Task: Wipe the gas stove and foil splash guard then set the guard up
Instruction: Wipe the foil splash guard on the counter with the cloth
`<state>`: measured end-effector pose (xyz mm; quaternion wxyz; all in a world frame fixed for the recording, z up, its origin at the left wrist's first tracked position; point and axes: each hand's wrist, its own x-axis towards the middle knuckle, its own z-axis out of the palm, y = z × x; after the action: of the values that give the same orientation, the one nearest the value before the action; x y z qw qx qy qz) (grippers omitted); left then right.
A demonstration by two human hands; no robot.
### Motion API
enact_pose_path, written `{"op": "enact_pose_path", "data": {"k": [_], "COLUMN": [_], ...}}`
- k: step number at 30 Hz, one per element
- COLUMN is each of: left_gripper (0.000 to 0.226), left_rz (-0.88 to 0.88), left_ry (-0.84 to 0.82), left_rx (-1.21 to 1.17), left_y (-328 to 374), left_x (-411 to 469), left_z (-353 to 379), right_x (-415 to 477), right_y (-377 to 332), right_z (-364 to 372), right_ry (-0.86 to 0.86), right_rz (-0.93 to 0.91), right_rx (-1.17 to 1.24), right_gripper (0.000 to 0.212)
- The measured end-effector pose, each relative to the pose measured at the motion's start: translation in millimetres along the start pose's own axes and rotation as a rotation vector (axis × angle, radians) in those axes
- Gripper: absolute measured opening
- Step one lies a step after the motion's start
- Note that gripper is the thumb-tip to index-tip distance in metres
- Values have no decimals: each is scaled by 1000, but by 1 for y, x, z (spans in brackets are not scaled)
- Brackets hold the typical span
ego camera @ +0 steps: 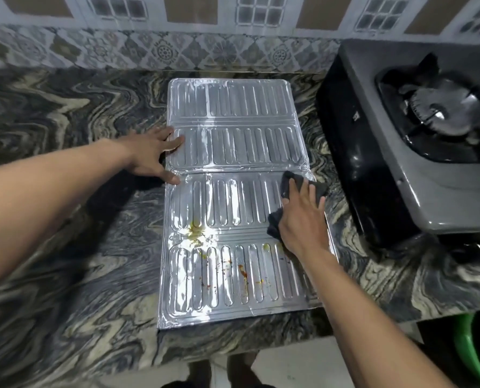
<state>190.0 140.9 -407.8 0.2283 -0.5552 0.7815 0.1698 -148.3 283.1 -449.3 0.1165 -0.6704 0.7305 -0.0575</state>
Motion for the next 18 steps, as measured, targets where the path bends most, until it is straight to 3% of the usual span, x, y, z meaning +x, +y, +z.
{"op": "enact_pose_path", "data": {"k": [6,14,18], "left_gripper": [118,120,125], "left_rz": [19,11,22], "left_ry": [12,17,10], "left_rx": [-21,-59,-63], "left_y": [-2,0,-2], "left_x": [2,1,1], "left_z": [2,2,4], "right_x": [-45,-45,-86], "right_y": [-41,-139,-142], "right_z": [21,45,55], "right_ry": [22,-114,-117], "right_rz": [-49,-461,-631], "right_rx": [-44,42,11], "right_gripper": [59,55,56]}}
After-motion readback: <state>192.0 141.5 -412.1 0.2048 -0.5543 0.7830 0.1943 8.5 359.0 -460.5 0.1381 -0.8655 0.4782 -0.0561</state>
